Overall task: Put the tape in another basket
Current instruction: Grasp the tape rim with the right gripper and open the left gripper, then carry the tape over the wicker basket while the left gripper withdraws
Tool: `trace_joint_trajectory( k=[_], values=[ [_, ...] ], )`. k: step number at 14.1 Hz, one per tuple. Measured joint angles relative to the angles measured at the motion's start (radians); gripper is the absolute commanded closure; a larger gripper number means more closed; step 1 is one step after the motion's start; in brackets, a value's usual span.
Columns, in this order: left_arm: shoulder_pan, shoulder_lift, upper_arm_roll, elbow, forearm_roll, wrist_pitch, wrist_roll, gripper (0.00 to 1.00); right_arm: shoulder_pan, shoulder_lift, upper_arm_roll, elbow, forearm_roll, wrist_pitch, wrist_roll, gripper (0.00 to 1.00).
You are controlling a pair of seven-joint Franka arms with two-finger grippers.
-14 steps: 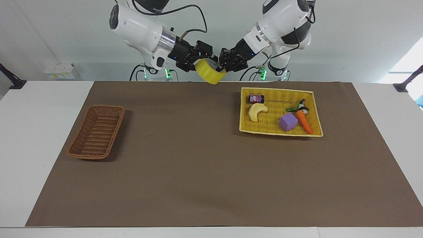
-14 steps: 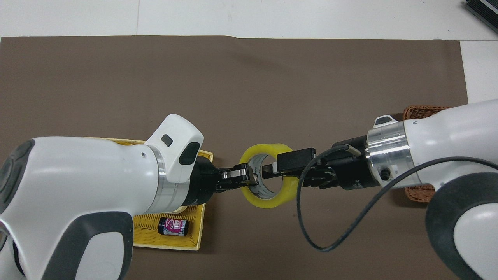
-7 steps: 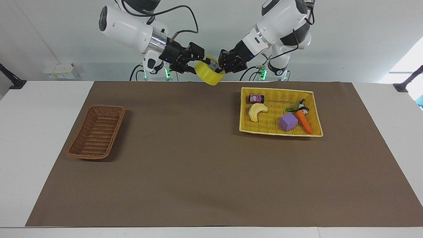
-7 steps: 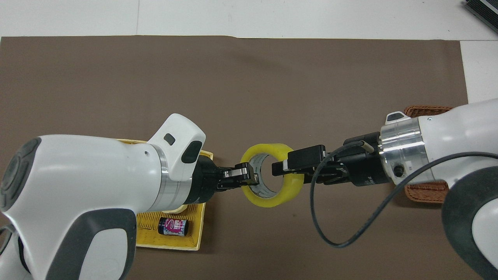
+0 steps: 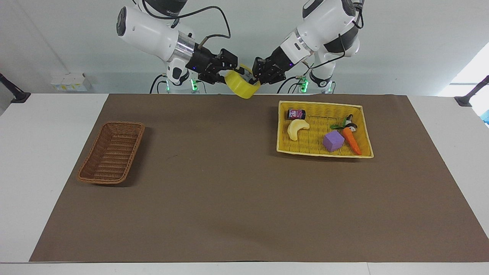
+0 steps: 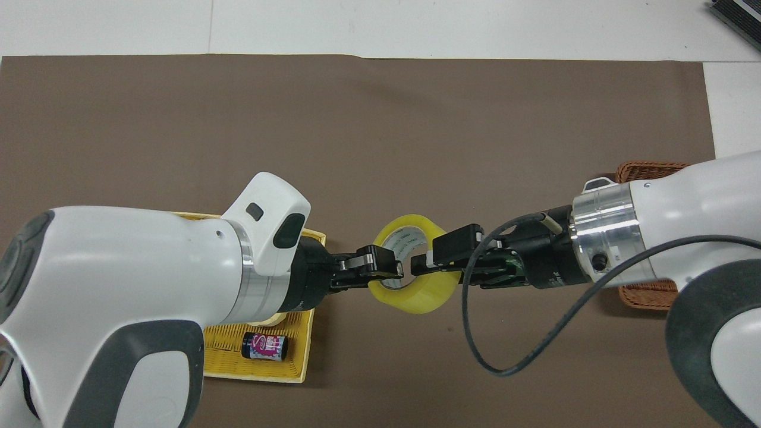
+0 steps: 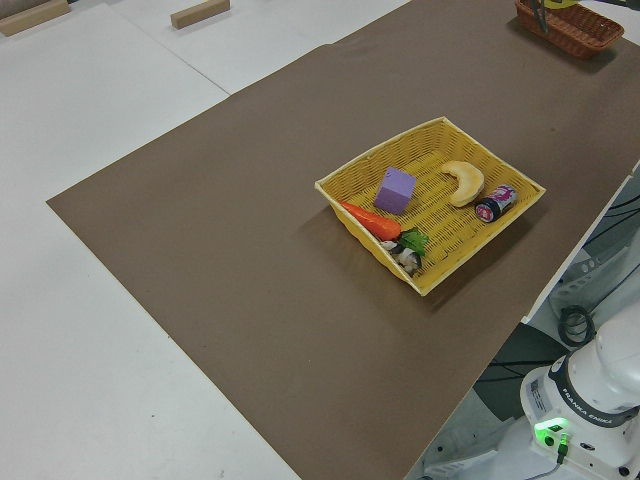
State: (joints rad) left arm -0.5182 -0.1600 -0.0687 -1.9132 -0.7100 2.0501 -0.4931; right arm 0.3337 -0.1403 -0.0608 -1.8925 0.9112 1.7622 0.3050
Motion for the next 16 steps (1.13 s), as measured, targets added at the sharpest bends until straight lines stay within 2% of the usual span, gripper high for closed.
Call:
trace_joint_trajectory(
  k=[3,6,9,12,16],
  values=[
    [0.028,-0.028,0.017,0.001,-0.013,-0.012,-0.01,0.0,-0.006,0.002,-0.002,0.013,-0.004,0.0,0.019,1.0],
    [0.125,-0.049,0.024,0.005,-0.002,-0.098,-0.004,0.0,-0.012,0.005,-0.003,0.02,-0.008,0.0,0.019,1.0],
    [0.186,-0.052,0.026,0.017,0.143,-0.149,0.0,0.0,-0.043,0.005,-0.015,0.028,-0.012,-0.029,0.019,1.0],
    [0.239,-0.052,0.028,0.022,0.31,-0.191,0.015,0.0,-0.157,0.005,-0.024,0.051,-0.042,-0.124,-0.051,1.0],
    [0.363,-0.052,0.03,0.027,0.491,-0.278,0.238,0.0,-0.381,0.006,-0.035,0.057,-0.102,-0.226,-0.171,1.0]
  ],
)
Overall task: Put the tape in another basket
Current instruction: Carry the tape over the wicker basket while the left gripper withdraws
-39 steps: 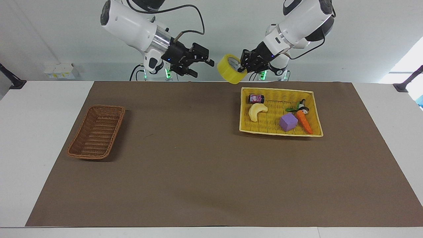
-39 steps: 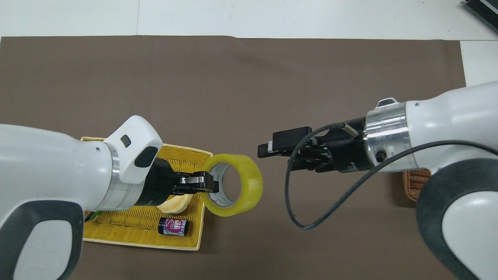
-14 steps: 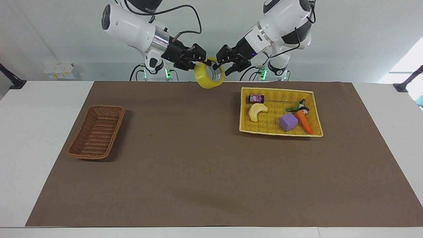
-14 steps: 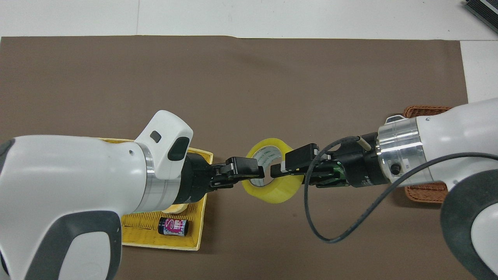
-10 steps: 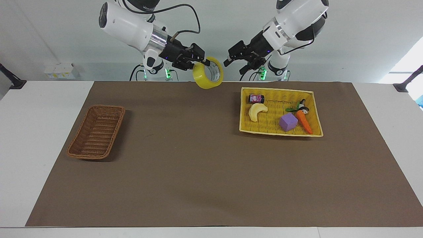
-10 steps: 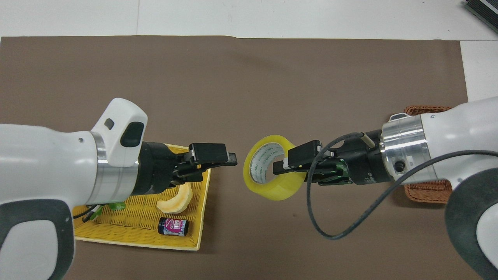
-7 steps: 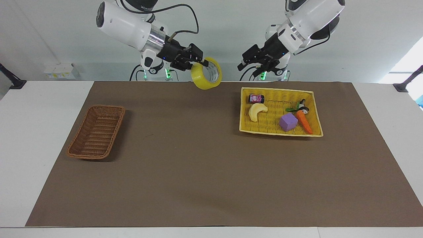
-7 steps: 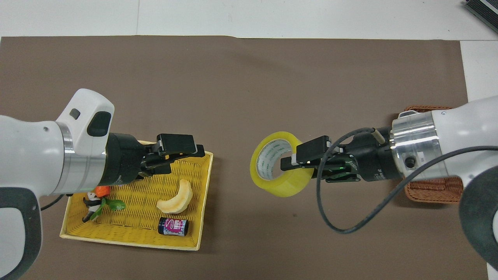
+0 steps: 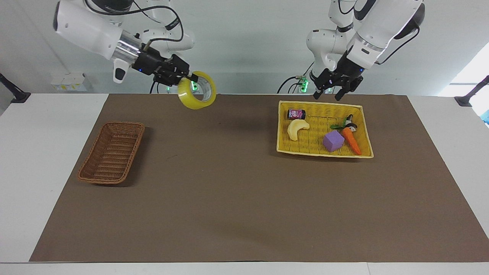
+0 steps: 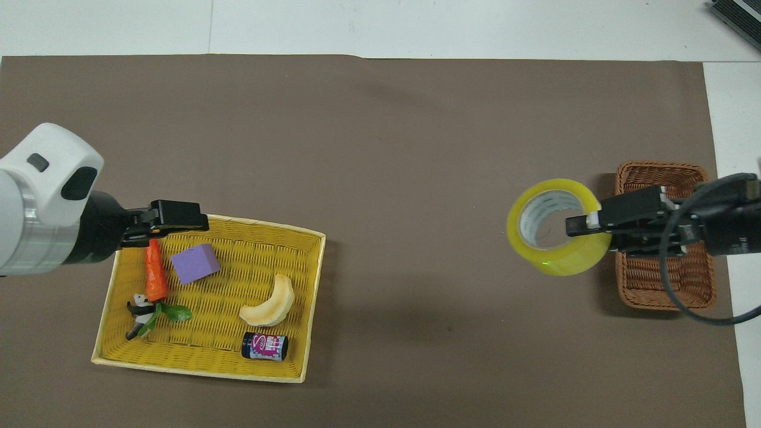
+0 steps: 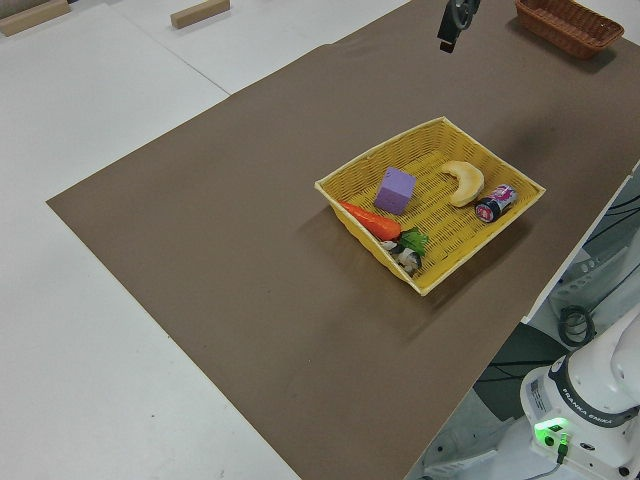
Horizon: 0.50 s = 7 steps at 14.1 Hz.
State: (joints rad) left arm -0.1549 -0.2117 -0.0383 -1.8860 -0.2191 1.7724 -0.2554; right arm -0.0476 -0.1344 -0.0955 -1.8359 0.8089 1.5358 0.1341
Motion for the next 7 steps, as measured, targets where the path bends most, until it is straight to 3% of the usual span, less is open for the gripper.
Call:
trace_joint_trajectory(
  k=[4,7],
  values=[
    [0.079,0.017,0.003,0.074,0.174,-0.155,0.159,0.0,-0.154,0.043,-0.002,-0.004,-0.03,-0.049,-0.209,1.0],
    [0.095,0.094,0.001,0.23,0.2,-0.303,0.18,0.0,-0.24,0.138,-0.002,-0.006,-0.071,-0.053,-0.461,1.0]
  ],
)
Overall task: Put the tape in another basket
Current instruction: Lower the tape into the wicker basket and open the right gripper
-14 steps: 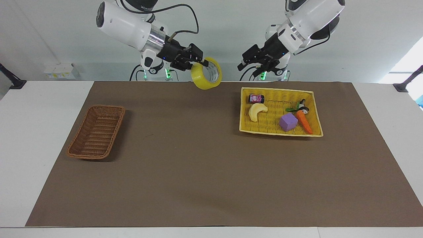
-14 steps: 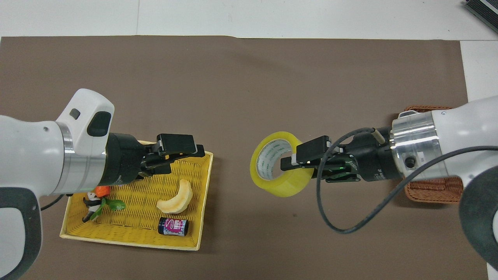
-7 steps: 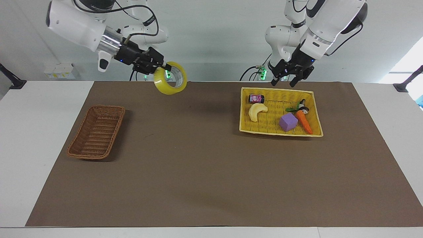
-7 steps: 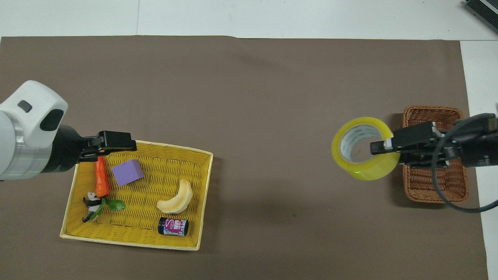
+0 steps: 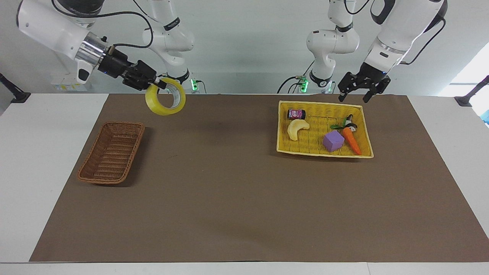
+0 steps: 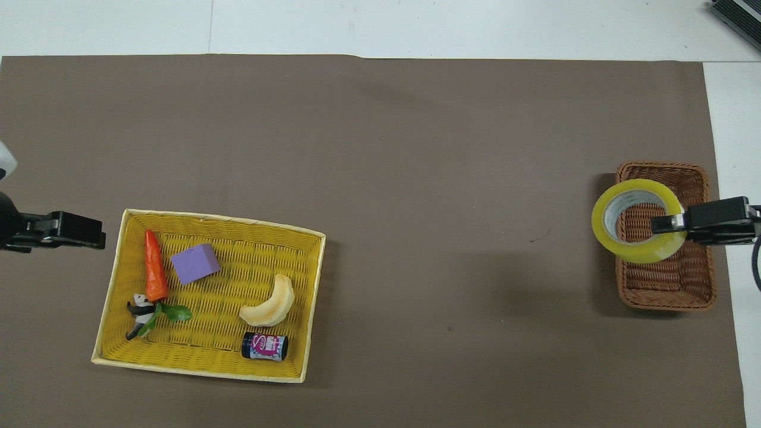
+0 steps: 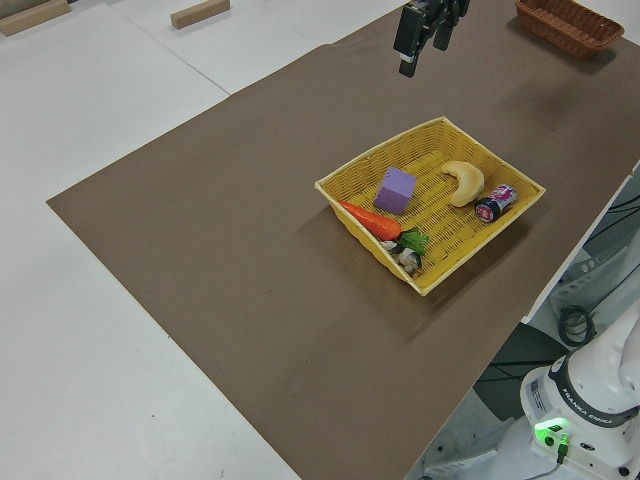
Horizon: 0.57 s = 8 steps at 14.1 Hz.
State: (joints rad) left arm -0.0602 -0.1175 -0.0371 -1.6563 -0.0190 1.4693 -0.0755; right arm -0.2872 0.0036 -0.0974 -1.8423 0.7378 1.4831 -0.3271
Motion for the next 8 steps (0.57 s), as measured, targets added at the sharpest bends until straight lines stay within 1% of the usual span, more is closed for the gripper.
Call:
trace_joint_trajectory(
  k=[2,4,6,8],
  values=[
    [0.005,0.05,0.0,0.066,0.003,-0.014,0.033,0.0,-0.056,0.076,-0.001,0.002,-0.054,0.003,-0.187,1.0],
    [0.025,0.076,-0.001,0.086,0.003,0.009,0.06,0.0,-0.104,0.144,-0.002,0.003,-0.111,0.014,-0.347,1.0],
    [0.044,0.082,-0.001,0.081,0.003,0.023,0.094,0.0,-0.146,0.196,-0.002,0.006,-0.159,0.019,-0.437,1.0],
    [0.056,0.081,-0.001,0.08,0.003,0.027,0.106,0.0,-0.174,0.228,-0.003,0.009,-0.199,0.026,-0.498,1.0]
  ],
)
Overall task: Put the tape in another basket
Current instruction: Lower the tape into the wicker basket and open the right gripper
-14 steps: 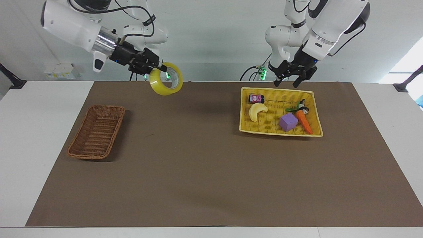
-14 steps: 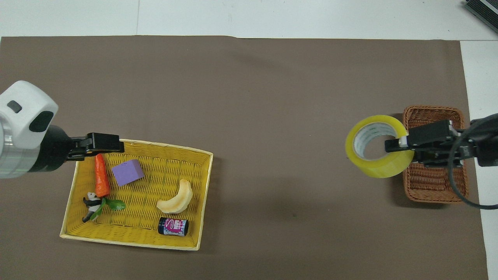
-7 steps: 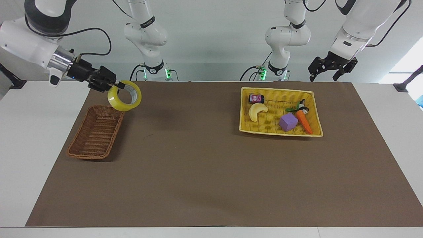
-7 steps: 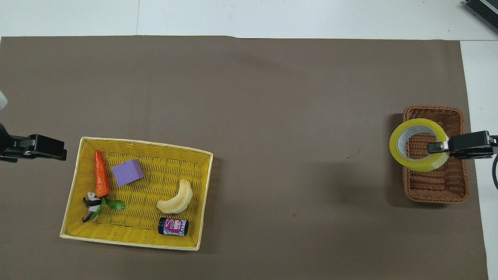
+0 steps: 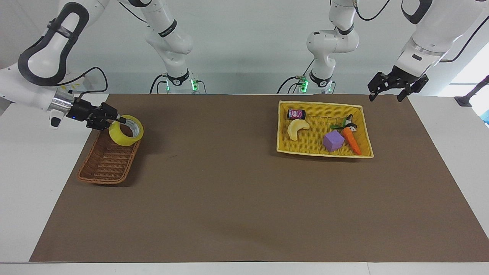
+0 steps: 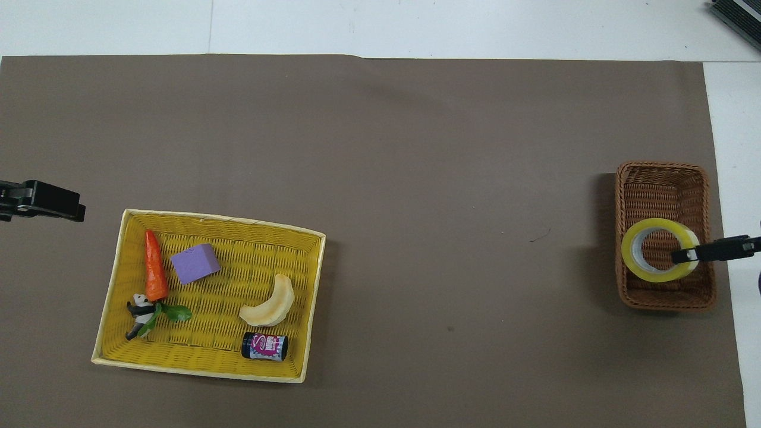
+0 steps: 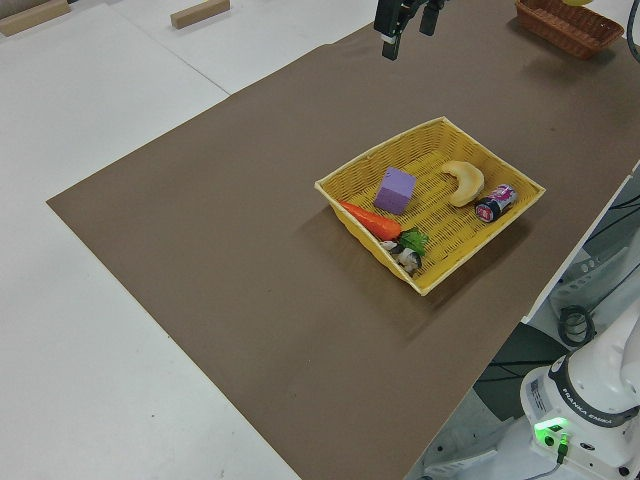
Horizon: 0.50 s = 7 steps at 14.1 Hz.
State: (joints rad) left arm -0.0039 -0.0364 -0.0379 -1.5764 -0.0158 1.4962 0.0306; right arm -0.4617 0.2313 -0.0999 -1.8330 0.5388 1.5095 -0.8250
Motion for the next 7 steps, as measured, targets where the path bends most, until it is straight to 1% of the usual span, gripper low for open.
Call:
trace_joint_trajectory(
  k=[3,7],
  values=[
    [0.002,-0.004,-0.001,0.0,0.0,0.0,0.001,0.0,-0.026,0.036,0.0,0.006,-0.024,0.017,-0.078,1.0],
    [0.002,-0.006,-0.001,0.0,0.0,0.0,0.001,0.0,-0.03,0.053,0.002,0.023,-0.031,0.044,-0.092,1.0]
  ],
)
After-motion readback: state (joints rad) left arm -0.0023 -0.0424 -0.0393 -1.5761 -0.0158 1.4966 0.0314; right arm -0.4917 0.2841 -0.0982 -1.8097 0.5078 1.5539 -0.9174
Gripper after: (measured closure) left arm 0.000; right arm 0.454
